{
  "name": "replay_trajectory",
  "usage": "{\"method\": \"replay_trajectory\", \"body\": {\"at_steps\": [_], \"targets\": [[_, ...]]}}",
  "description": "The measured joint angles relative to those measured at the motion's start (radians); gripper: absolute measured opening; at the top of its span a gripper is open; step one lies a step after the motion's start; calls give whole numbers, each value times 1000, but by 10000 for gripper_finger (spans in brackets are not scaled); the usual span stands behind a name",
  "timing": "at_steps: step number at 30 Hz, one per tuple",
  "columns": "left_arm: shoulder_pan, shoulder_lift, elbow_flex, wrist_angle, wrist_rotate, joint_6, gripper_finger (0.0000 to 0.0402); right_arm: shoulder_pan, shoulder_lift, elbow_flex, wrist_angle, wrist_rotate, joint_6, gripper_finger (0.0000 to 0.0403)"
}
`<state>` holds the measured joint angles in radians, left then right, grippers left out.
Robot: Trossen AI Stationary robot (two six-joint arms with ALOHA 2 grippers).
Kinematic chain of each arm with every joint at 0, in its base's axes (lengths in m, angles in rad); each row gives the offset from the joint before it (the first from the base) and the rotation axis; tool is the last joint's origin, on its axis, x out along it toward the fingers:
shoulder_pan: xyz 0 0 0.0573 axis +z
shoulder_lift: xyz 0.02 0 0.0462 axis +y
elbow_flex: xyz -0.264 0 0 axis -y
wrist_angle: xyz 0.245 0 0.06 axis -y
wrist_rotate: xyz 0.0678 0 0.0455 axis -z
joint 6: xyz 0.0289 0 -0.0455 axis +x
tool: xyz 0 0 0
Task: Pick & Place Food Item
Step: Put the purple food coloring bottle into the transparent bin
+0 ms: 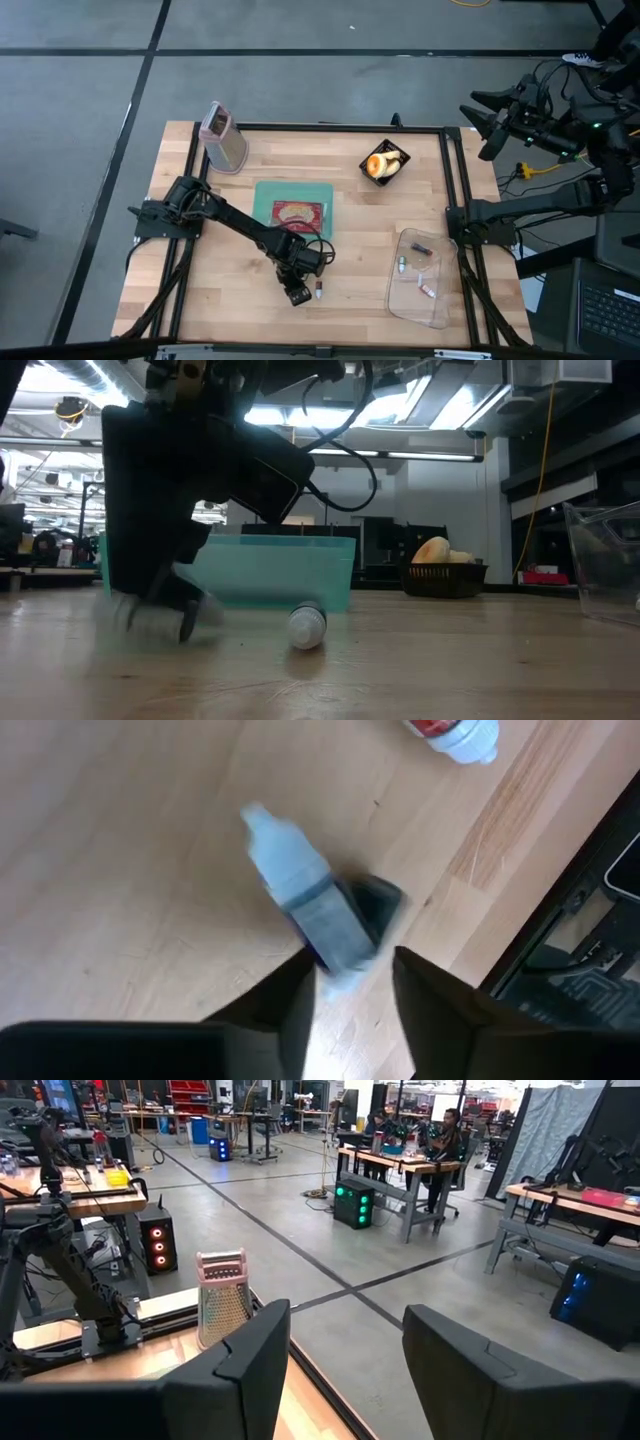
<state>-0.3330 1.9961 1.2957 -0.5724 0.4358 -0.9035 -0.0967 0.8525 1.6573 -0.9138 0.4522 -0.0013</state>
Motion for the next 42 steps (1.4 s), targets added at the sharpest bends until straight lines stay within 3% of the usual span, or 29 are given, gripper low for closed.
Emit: {"method": "replay_trajectory", "body": {"at_steps": [9,16,23,28,34,42], "targets": [[6,-2,1,0,-4,8,217,0,0,0,0,0,-7,194],[-8,-6,2,-1,17,39,233,0,0,0,0,0,-3,194],[-108,-62,25,6,29,185,237,0,0,0,0,0,1,194],[-138,-87,39,-95,-132,-53,238,0,0,0,0,0,2,194],[-75,-93,39,-96,-335,-309,238,0,7,0,0,0,-3,194],[-26,-30,39,-64,-255,-351,238,0,21,0,1,-39,-4,194]]}}
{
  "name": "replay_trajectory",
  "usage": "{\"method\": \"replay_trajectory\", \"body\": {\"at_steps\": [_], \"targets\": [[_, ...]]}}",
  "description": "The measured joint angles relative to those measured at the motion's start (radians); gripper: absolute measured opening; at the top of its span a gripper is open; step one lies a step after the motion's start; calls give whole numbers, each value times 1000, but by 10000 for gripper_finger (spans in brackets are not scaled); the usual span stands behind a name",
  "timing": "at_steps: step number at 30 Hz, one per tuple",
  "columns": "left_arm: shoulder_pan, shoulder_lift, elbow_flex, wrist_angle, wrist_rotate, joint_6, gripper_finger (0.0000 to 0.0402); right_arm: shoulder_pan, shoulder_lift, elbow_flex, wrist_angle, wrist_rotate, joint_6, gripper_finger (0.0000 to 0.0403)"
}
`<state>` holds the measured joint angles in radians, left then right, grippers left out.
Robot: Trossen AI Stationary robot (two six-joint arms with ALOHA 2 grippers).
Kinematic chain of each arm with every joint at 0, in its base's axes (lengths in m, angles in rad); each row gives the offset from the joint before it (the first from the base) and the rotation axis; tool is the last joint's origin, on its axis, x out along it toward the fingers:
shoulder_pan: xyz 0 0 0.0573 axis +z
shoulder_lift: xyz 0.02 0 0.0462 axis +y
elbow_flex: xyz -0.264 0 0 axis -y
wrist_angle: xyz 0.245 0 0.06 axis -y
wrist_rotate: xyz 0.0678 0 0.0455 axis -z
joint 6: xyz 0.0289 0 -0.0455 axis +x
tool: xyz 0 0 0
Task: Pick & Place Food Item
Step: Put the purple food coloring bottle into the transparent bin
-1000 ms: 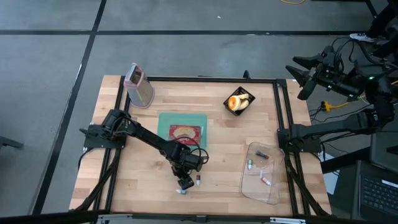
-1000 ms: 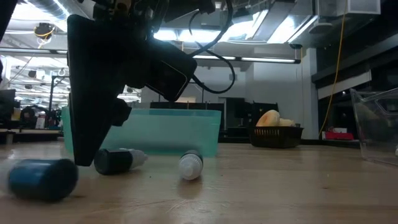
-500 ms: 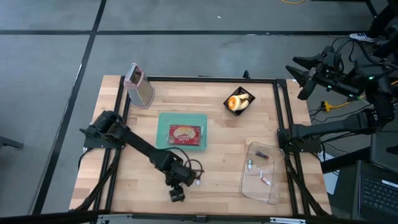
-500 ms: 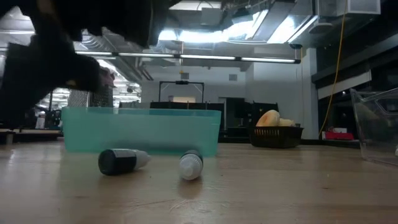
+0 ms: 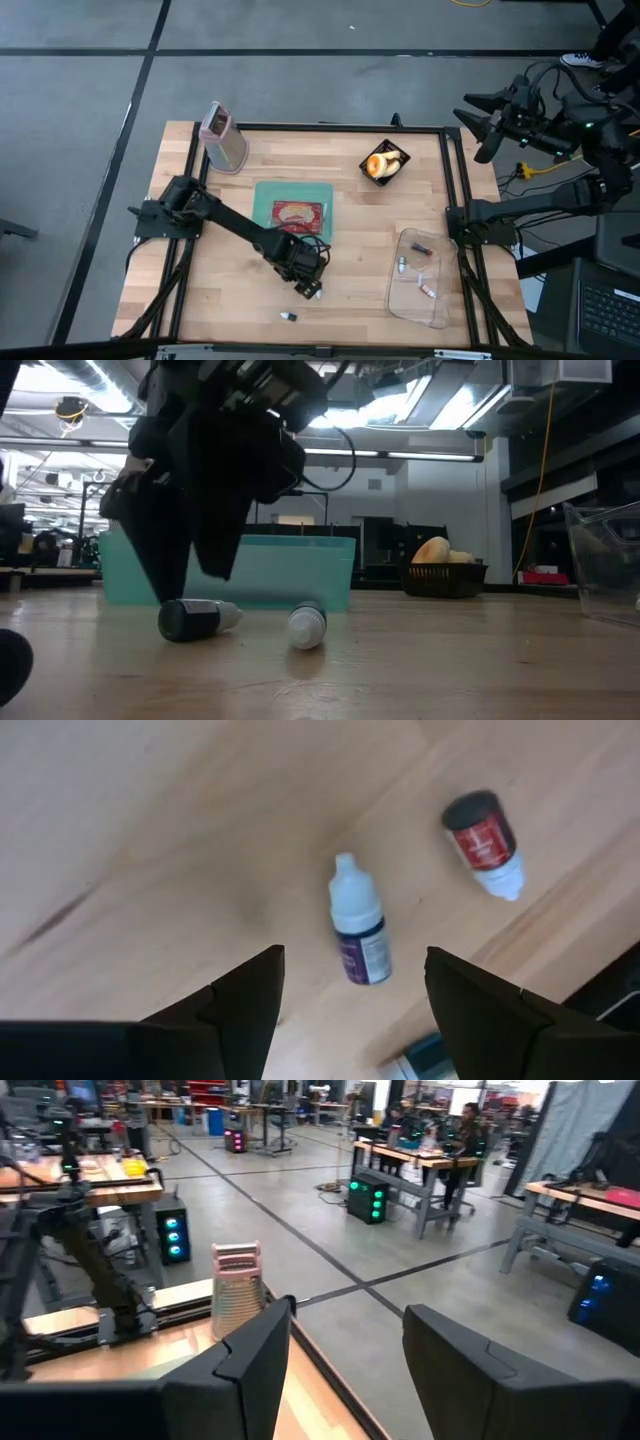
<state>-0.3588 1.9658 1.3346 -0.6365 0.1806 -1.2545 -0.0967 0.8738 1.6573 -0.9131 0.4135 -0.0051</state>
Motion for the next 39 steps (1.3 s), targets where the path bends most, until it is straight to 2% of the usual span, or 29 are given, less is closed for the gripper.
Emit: {"method": "replay_trajectory", "body": {"at_steps": [11,14,17,23,26,33,39], "targets": [[17,52,2,43,47,-5,237,0,0,0,0,-5,0,194],[29,63,3,42,89,16,227,0,0,0,0,-5,0,194],[38,76,3,34,114,37,193,0,0,0,0,0,-2,194],[53,100,3,32,147,55,82,-1,0,0,0,27,-7,194],[62,104,3,52,167,65,41,0,0,0,0,25,-7,194],[85,71,-3,67,196,77,49,0,0,0,0,28,-30,194],[152,-38,-3,73,171,88,42,-1,0,0,0,27,-36,194]]}}
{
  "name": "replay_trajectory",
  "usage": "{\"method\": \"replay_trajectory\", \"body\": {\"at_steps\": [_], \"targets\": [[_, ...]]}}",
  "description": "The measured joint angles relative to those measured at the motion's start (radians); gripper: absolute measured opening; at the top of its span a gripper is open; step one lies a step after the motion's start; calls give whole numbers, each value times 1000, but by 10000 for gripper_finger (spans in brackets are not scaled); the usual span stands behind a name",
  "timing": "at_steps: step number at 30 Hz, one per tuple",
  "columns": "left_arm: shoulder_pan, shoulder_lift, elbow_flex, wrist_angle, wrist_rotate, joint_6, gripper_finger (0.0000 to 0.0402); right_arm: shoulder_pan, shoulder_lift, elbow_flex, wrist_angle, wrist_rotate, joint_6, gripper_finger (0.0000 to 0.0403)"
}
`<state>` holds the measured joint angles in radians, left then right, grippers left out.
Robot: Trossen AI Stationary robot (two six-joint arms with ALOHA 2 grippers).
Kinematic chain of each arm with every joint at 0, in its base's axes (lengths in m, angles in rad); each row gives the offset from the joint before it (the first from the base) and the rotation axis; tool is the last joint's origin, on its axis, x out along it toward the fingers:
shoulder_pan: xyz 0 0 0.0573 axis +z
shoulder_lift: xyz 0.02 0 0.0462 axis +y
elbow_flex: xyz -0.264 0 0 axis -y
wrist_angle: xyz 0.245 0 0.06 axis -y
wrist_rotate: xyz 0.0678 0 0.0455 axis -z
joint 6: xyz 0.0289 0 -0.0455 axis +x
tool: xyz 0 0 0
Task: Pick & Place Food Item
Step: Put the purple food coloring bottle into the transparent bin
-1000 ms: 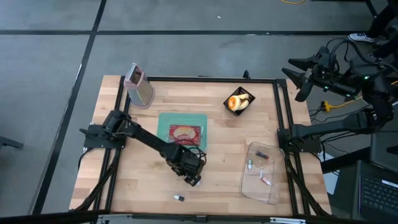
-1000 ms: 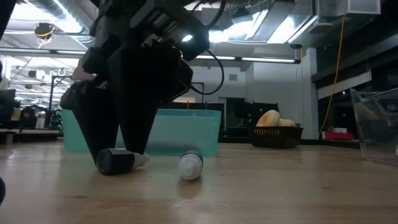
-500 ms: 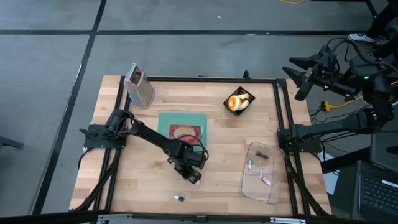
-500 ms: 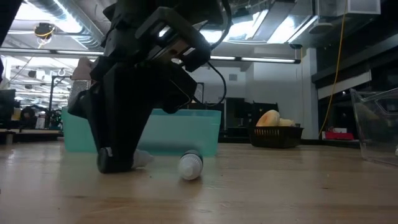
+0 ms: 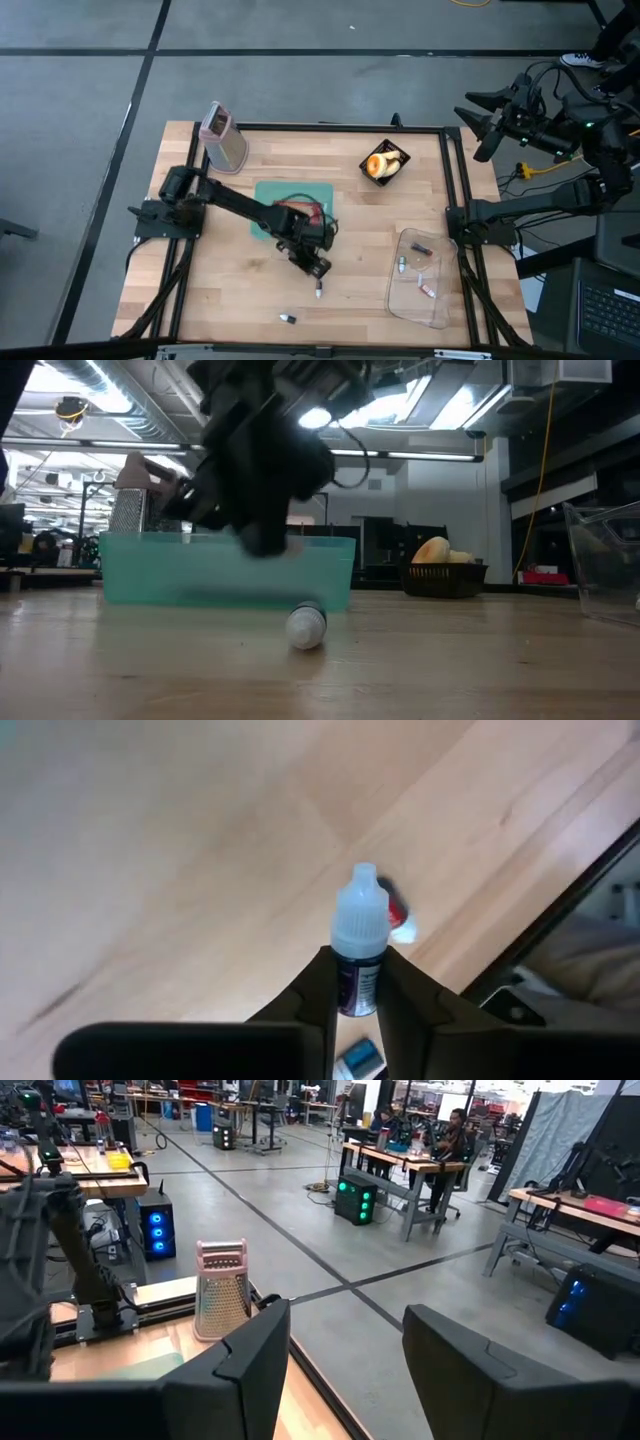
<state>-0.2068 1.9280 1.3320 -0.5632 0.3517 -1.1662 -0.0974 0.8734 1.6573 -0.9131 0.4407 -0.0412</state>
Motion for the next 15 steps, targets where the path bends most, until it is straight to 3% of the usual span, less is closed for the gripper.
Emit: {"method": "replay_trajectory", "body": {"at_steps": [6,15], "targets": [[125,-89,0,120,-56,94,44,0,0,0,0,-3,-8,194],[339,-61,2,728,-11,217,39,0,0,0,1,-3,10,194]]}}
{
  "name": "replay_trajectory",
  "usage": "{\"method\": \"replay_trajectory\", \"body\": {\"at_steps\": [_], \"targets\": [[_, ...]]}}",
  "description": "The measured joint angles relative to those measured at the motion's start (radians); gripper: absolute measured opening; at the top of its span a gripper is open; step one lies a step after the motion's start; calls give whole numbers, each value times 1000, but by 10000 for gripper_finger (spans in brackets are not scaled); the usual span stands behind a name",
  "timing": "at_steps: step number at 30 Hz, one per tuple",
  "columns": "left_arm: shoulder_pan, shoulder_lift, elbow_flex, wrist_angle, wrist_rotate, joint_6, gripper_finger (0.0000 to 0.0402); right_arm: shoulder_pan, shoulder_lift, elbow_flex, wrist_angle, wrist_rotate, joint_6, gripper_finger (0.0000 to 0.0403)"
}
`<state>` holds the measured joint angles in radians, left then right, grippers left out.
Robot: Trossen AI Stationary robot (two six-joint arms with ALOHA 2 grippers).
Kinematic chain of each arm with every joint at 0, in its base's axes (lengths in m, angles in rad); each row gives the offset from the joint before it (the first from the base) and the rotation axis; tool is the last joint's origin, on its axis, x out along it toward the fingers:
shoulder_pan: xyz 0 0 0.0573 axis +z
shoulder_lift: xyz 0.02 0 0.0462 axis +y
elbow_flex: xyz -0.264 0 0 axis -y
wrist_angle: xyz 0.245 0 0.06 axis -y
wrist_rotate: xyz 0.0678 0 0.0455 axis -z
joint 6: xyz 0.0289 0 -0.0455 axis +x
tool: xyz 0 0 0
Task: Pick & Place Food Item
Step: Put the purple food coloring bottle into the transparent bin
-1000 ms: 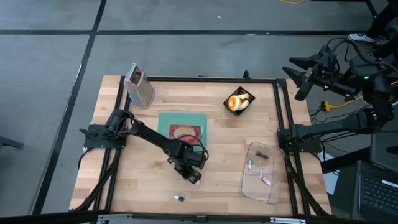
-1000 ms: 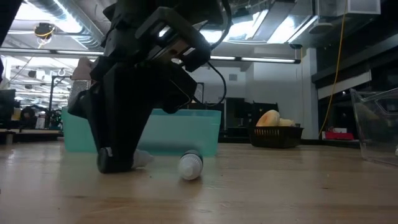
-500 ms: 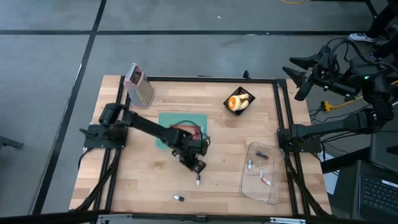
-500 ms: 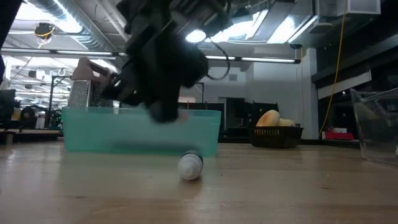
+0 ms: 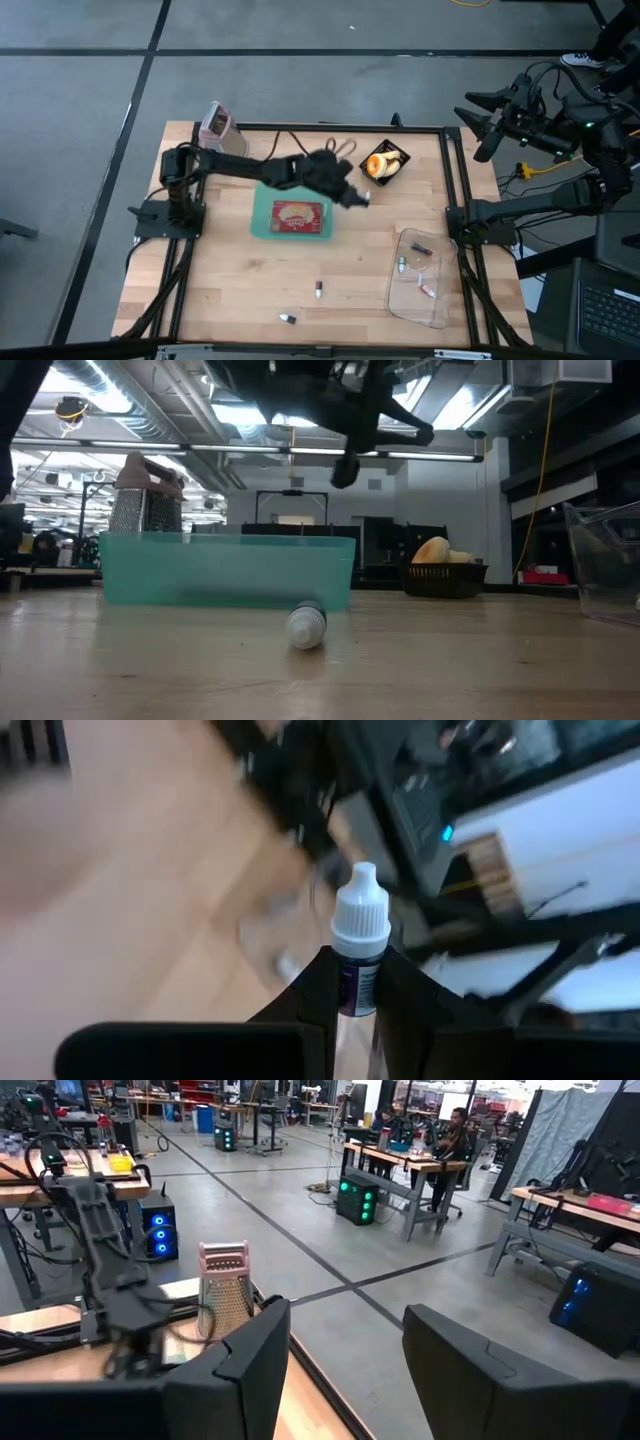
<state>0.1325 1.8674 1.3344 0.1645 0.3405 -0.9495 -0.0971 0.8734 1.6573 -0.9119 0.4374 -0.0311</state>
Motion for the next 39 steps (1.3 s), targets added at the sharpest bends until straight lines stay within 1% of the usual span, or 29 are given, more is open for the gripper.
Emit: {"method": "replay_trajectory", "body": {"at_steps": [4,9,13,16,21,24,26,27,31,33,35,39], "targets": [[42,53,62,54,46,51,42,0,0,0,0,0,13,194],[25,163,244,70,120,154,42,0,2,0,3,0,16,194],[-5,296,449,66,170,218,42,0,2,0,7,0,17,194],[-23,413,619,36,220,229,41,0,2,0,7,0,17,194],[-46,618,901,-26,342,209,42,0,2,0,7,0,17,194],[-55,720,1026,-24,416,161,41,0,2,0,7,0,17,194],[-60,740,992,64,450,98,42,0,2,0,7,0,17,194],[-61,741,972,68,468,66,42,0,2,0,7,0,17,194],[-71,745,948,56,588,57,44,0,2,0,7,-1,16,194],[-80,747,948,52,616,39,51,0,4,0,7,-1,16,194],[-84,747,947,50,627,38,67,0,6,0,6,0,16,194],[-78,747,947,41,615,17,121,0,13,0,6,-1,21,194]]}}
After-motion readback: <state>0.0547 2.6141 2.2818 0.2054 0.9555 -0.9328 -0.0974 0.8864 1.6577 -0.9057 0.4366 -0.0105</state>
